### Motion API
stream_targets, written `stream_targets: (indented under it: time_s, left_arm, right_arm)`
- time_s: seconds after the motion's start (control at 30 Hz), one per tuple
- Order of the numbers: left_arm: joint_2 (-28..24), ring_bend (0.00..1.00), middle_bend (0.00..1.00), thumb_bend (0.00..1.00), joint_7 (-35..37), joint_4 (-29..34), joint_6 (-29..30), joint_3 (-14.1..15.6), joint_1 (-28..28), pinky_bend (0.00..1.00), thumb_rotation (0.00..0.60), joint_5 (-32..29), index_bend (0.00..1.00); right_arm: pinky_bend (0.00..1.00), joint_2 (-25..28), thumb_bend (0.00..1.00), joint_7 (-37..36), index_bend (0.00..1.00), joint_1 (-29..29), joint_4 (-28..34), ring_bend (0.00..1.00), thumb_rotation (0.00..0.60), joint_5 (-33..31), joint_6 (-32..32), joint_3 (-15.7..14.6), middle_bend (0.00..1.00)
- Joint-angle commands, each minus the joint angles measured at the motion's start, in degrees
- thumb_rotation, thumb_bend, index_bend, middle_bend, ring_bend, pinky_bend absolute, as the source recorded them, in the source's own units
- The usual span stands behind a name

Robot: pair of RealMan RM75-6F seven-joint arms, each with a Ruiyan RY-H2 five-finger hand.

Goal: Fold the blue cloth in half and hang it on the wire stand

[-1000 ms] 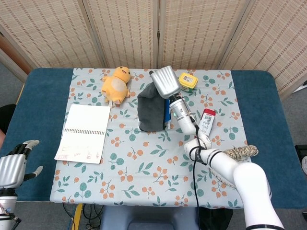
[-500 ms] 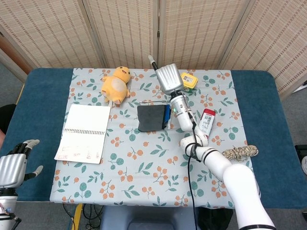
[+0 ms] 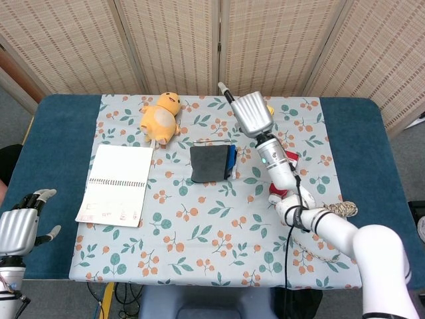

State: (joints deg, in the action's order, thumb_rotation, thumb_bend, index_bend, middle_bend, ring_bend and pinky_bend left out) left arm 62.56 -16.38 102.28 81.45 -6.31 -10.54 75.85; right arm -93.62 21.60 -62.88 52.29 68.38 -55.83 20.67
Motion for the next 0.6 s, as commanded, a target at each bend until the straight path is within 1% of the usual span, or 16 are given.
stream_targets:
  time_s: [0.03,0.07,0.13,0.23,0.3,0.37,0.43,0.6]
  left_arm:
    - [0.01,0.22,0.23,0.18,-0.21,0.03,-0.51,-0.19,-0.41,0.42,0.6,-0.23,0.2]
    - [0.05,0.22,0.23,0.18,-0.27,0.01,-0.73,-0.32,-0.61,0.42,0.6,-0.39,0.2]
    - [0.18,0.22,0.23,0.18,-0.4,-0.09,-1.03,-0.51,-0.87,0.42,0.6,-0.71,0.2]
    - [0.28,0.22,0.23,0.18,-0.52,-0.15,-1.53,-0.82,-1.29,0.42,0.6,-1.28,0.2]
    - [0.29,0.22,0.23,0.18,-0.59,-0.27,-1.63,-1.03,-1.51,0.41,0.6,-1.48,0.2]
    - [0.23,0.22,0.23,0.18,-0.39,-0.31,-1.71,-1.16,-1.59,0.4,0.6,-1.71,0.2]
    - [0.14,0.22,0.23,0.18,-0.14,-0.38,-1.8,-1.31,-1.67,0.39,0.6,-1.98,0.2]
    - [-0.06,0.22,0.23,0.18,0.11,-0.49,-1.97,-1.63,-1.87,0.37,0.6,-2.65,0.2]
  right_arm:
    - [0.95,10.54,0.05,4.5,0.25,8.39,16.18,0.74,0.6,0.99,-6.26,-3.22,0.81]
    - [0.95,12.68,0.07,5.19,0.28,10.01,19.81,0.73,0.6,0.86,-7.12,-3.8,0.8]
    - [0.95,15.63,0.1,6.32,0.33,12.37,24.52,0.71,0.6,0.79,-8.62,-4.72,0.78]
    - [0.95,19.95,0.11,7.24,0.37,16.39,31.32,0.67,0.6,0.63,-11.4,-6.21,0.74]
    - [0.95,22.64,0.12,6.65,0.38,19.5,35.5,0.65,0.6,0.35,-13.4,-7.29,0.72]
    - [0.95,24.64,0.15,5.8,0.38,22.33,38.35,0.62,0.6,0.66,-15.43,-8.52,0.7]
    - [0.94,27.07,0.19,5.41,0.38,25.6,40.84,0.61,0.6,1.49,-17.71,-10.37,0.69]
    - [0.88,31.69,0.2,1.74,0.38,33.65,44.78,0.57,0.6,3.26,-23.94,-13.81,0.67]
